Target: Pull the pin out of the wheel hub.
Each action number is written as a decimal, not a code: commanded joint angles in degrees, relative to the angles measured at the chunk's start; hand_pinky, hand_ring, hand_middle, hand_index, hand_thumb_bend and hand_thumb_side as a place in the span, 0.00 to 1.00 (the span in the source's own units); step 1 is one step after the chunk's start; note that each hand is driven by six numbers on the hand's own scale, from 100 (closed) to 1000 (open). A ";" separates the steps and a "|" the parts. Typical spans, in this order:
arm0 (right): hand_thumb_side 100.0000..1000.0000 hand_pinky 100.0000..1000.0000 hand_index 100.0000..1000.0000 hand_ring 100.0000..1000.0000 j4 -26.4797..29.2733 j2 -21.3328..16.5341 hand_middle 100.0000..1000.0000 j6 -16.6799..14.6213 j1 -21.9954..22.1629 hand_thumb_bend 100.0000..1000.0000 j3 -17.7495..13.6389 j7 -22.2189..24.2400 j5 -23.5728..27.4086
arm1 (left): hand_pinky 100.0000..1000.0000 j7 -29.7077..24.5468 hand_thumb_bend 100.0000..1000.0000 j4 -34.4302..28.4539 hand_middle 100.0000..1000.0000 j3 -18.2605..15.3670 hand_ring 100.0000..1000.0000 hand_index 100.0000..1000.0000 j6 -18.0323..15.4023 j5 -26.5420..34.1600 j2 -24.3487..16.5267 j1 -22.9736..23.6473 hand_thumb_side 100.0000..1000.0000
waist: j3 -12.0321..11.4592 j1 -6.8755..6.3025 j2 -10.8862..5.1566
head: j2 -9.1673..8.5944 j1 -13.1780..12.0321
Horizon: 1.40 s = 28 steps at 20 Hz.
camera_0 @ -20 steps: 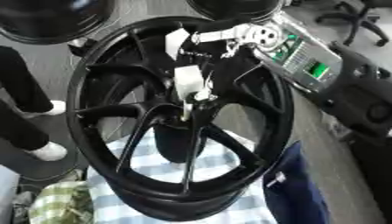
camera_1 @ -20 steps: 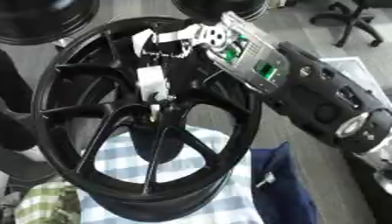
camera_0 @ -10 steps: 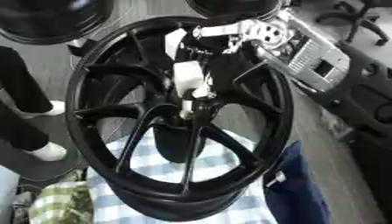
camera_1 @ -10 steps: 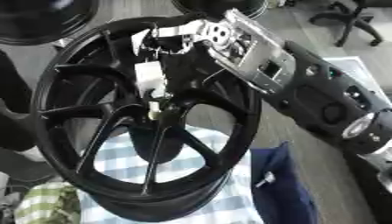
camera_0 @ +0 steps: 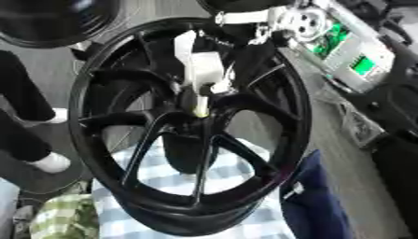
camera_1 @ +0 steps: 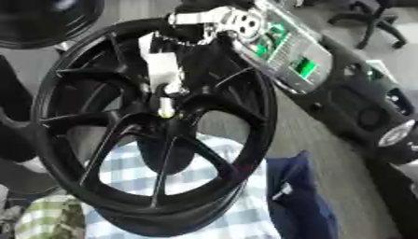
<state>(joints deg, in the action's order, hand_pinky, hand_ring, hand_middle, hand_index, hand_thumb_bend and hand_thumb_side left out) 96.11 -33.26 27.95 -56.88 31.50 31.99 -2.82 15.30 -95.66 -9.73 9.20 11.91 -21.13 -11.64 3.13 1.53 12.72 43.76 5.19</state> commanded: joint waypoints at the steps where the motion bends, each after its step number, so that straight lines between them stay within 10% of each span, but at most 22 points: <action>1: 0.00 0.75 0.46 0.56 3.56 -3.45 0.34 0.33 0.72 0.27 -5.04 -2.04 2.27 | 0.69 0.18 0.67 -0.76 0.53 -0.68 0.54 0.54 -0.06 0.20 -1.18 -0.42 0.19 | 0.15 -0.31 -0.88 | -0.18 -0.06; 11: 0.00 0.77 0.51 0.58 8.83 -15.39 0.39 0.51 18.65 0.26 -25.31 -23.35 9.44 | 0.69 0.64 0.67 -0.96 0.53 -1.13 0.54 0.54 -0.20 0.18 -1.21 -0.71 0.19 | 1.09 -0.89 -0.48 | -0.98 -1.24; 12: 0.00 0.77 0.52 0.58 8.16 -15.97 0.40 0.23 20.72 0.11 -27.31 -25.73 9.00 | 0.69 0.70 0.67 -0.96 0.53 -1.20 0.54 0.54 -0.21 0.18 -1.20 -0.74 0.19 | 1.22 -0.97 -0.43 | -1.08 -1.33; 13: 0.00 0.77 0.52 0.58 7.36 -16.34 0.39 -0.10 22.73 0.27 -29.33 -28.15 8.21 | 0.69 0.77 0.67 -0.97 0.53 -1.26 0.54 0.54 -0.24 0.20 -1.19 -0.76 0.19 | 1.29 -1.05 -0.38 | -1.17 -1.35; 28: 0.23 0.88 0.93 0.90 -4.31 -10.27 0.86 -5.62 39.27 0.56 -43.23 -40.38 2.29 | 0.69 1.33 0.67 -0.96 0.53 -1.73 0.53 0.54 -0.37 0.33 -1.11 -1.03 0.19 | 2.28 -2.05 0.08 | -1.62 -2.12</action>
<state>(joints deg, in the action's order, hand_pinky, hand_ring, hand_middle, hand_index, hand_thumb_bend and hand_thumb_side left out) 91.96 -42.51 22.92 -17.22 -10.40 -7.77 -0.92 16.46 -95.67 -10.77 8.87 12.06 -21.13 -12.04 5.35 -0.58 13.53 42.69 3.16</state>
